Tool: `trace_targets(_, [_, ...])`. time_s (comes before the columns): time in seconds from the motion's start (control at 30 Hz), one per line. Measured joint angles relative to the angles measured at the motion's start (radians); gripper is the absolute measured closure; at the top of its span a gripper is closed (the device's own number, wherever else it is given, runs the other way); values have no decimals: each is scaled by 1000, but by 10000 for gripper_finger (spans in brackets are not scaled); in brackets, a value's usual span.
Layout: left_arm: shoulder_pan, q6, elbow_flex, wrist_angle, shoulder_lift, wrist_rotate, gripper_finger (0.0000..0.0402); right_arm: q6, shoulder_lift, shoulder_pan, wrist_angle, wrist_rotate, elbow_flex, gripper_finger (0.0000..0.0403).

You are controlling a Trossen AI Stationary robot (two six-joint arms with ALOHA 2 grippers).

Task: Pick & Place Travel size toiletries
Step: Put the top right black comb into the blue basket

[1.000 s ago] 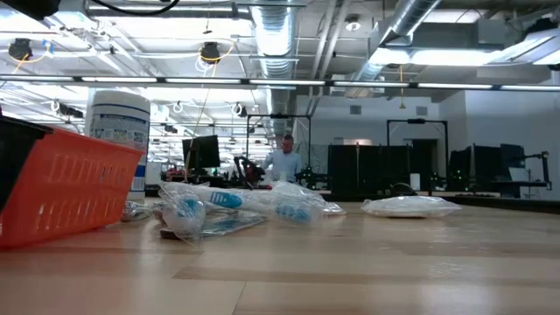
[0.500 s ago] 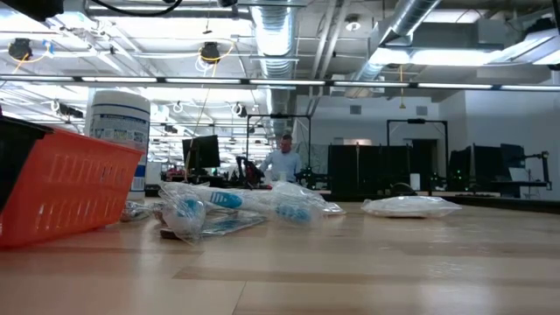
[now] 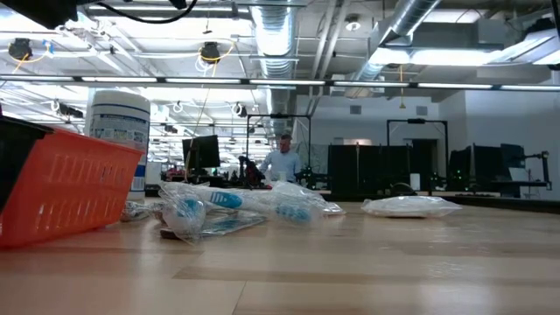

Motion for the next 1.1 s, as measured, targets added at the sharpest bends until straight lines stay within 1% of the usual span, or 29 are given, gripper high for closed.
trace_targets(0.2, [7, -8, 0, 33, 10, 0, 241, 3, 0, -2, -14, 0, 0, 401])
trace_targets(0.37, [7, -26, 0, 41, 9, 0, 278, 3, 0, -1, -16, 0, 0, 401])
trace_targets(0.47, [7, -27, 0, 41, 9, 0, 312, 3, 0, -1, -16, 0, 0, 401])
trace_targets(0.6, [7, -28, 0, 40, 9, -3, 379, 18, 0, -1, -18, 0, 0, 393])
trace_targets(0.63, [7, -28, 0, 39, 9, -3, 388, 25, 0, -2, -21, 0, 0, 387])
trace_targets(0.77, [7, -27, 0, 37, 9, -4, 392, 60, 0, -10, -36, 0, 0, 349])
trace_targets(0.9, [6, -27, 0, 18, 8, -15, 395, 57, -4, -14, -82, 0, 0, 290])
trace_targets(0.97, [-4, -25, 0, -20, -9, -67, 395, 39, -20, -8, -116, 1, 0, 255])
trace_targets(1.03, [-17, -23, 4, -80, -40, -136, 396, 5, -54, 7, -190, 2, 0, 223])
trace_targets(1.1, [-38, -18, 27, -220, -83, -218, 397, -23, -97, 25, -270, 1, 0, 195])
